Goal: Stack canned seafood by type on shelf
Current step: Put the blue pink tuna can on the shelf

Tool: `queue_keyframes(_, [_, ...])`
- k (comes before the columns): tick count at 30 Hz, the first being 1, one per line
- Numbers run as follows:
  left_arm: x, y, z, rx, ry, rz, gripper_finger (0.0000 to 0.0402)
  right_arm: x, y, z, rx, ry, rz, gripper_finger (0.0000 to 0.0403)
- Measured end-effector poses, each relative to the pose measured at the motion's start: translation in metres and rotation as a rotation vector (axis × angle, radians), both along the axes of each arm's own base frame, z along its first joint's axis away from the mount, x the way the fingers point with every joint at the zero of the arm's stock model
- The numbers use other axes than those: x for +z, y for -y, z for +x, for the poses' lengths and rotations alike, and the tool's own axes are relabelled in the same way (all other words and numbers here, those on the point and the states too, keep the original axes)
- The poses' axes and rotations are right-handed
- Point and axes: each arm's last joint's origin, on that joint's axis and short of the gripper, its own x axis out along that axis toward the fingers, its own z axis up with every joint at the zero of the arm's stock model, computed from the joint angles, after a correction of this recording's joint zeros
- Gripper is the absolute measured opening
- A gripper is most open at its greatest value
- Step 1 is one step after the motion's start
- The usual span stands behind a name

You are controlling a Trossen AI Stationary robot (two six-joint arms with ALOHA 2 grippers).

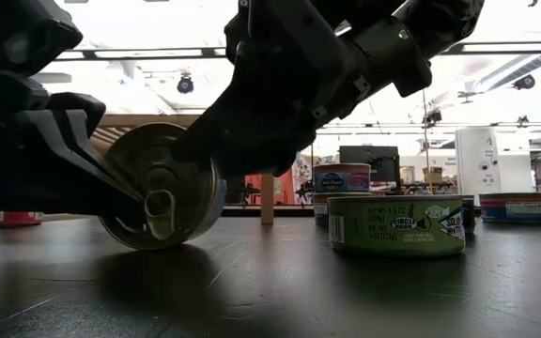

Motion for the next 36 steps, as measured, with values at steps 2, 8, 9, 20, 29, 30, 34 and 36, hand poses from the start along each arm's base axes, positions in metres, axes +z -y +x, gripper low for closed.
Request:
queue_keyframes(2, [0.000, 0.000, 0.000, 0.000, 0.000, 0.000, 0.0000, 0.001, 0.000, 0.000, 0.002, 0.009, -0.007, 0.0290])
queue_keyframes(8, [0.000, 0.000, 0.000, 0.000, -0.001, 0.001, 0.0000, 0.001, 0.001, 0.001, -0.002, 0.010, -0.009, 0.0299])
queue_keyframes(9, [0.000, 0.000, 0.000, 0.001, -0.001, 0.003, 0.0000, 0.001, 0.001, 0.001, -0.005, 0.010, -0.009, 0.0296])
queue_keyframes(20, [0.000, -0.004, 0.004, 0.008, -0.005, 0.020, 0.0000, -0.001, 0.001, 0.002, -0.016, 0.023, -0.007, 0.0231])
queue_keyframes(29, [0.000, -0.005, 0.005, 0.010, -0.005, 0.024, 0.0000, -0.017, 0.001, 0.005, -0.028, 0.021, -0.029, 0.0250])
queue_keyframes(30, [0.000, -0.005, 0.005, 0.010, -0.006, 0.024, 0.0000, -0.017, 0.001, 0.006, -0.030, 0.026, -0.028, 0.0252])
queue_keyframes(34, [0.000, -0.005, 0.005, 0.005, -0.007, 0.032, 0.0000, -0.016, 0.002, 0.006, -0.045, 0.029, -0.038, 0.0247])
queue_keyframes(36, [0.000, -0.005, 0.005, 0.004, -0.007, 0.032, 0.0000, -0.016, 0.002, 0.006, -0.058, 0.034, -0.053, 0.0231])
